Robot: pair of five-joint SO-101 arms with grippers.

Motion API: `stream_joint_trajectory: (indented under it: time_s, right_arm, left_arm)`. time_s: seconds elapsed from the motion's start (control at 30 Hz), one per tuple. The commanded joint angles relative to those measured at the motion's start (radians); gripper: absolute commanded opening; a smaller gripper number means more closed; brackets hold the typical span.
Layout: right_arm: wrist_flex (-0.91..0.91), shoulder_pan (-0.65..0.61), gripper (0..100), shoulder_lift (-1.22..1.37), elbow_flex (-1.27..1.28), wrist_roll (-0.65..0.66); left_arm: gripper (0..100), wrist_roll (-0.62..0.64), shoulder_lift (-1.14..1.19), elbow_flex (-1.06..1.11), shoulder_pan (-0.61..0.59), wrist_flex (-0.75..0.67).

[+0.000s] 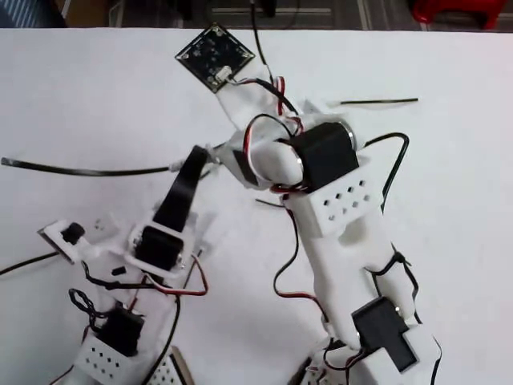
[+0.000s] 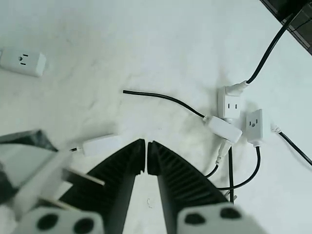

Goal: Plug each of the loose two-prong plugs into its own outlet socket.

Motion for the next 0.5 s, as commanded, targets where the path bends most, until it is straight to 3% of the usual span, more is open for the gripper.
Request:
stream_joint_trajectory:
  time_s: [0.0,0.3,0.47]
  right_arm:
    - [-0.044,-0.012,1.9,0.002,-0.044,-0.009]
    - [-0.059,-0.012,1.9,0.002,-0.044,-0.009]
    - [-0.058,-0.012,1.9,0.002,-0.044,-0.009]
  left_arm:
    - [2,-0.003,-0.005,-0.002,0.008,0.011]
    - [2,-0.005,-0.005,-0.002,0.133,0.103]
    - [2,-0.005,-0.005,-0.002,0.139,0.11]
